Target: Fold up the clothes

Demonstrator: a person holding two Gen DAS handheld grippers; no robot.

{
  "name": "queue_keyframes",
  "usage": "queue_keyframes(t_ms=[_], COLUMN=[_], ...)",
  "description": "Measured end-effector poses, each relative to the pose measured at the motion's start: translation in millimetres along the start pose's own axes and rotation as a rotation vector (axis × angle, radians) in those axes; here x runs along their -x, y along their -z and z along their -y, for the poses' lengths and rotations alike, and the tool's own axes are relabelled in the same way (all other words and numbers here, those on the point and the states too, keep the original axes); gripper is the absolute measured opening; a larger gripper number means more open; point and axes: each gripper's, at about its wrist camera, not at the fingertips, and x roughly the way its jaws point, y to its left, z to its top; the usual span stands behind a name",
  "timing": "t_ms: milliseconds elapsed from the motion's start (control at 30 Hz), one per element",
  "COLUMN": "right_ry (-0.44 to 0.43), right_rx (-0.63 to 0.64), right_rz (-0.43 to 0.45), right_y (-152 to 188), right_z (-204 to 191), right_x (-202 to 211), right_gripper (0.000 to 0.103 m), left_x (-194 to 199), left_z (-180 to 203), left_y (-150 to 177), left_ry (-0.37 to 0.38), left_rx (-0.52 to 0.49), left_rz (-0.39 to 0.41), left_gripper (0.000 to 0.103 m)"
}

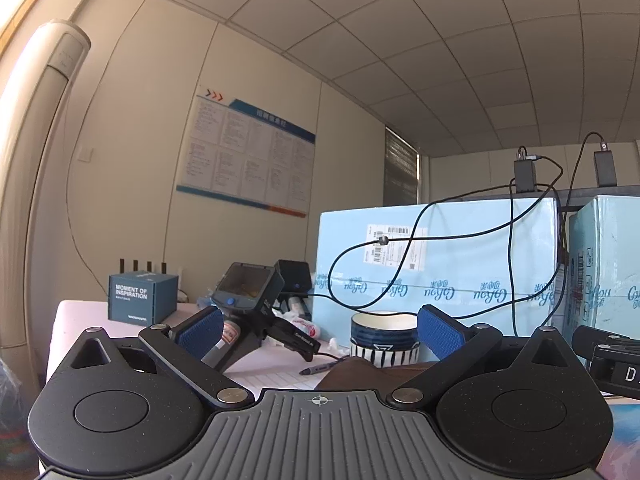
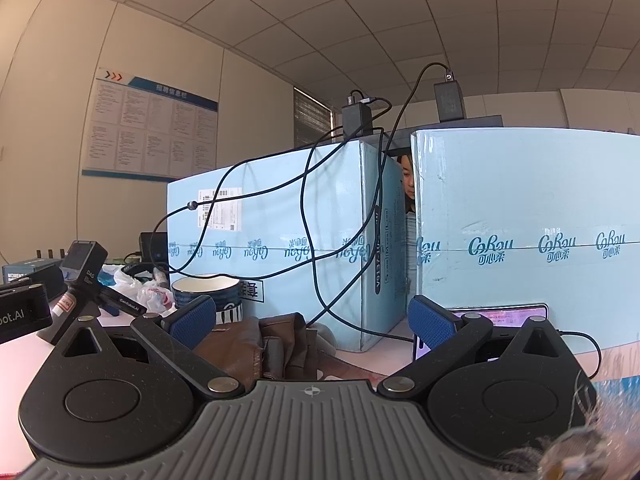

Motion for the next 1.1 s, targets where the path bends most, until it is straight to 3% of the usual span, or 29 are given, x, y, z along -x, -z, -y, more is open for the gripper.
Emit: queue_keyframes(t_ms=[267, 700, 1100], right_ry=[0.017, 0.116, 0.219], right_rx=[-0.002, 0.021, -0.088], right_rz=[0.004, -0.003, 0.034], right_y=[0, -2, -26], right_z=[0, -2, 29], right_x=[2, 14, 89], right_gripper=[0.103, 0.103, 0.103], left_x=[-1, -6, -9], left_z=[-5, -15, -15], left_y=[0, 0, 1], left_ry=[0.034, 0.045, 0.075], left_rx=[0.038, 0.106, 0.112], left_rz=[-0.007, -0.032, -0.047], left_gripper=[0.103, 0.103, 0.103])
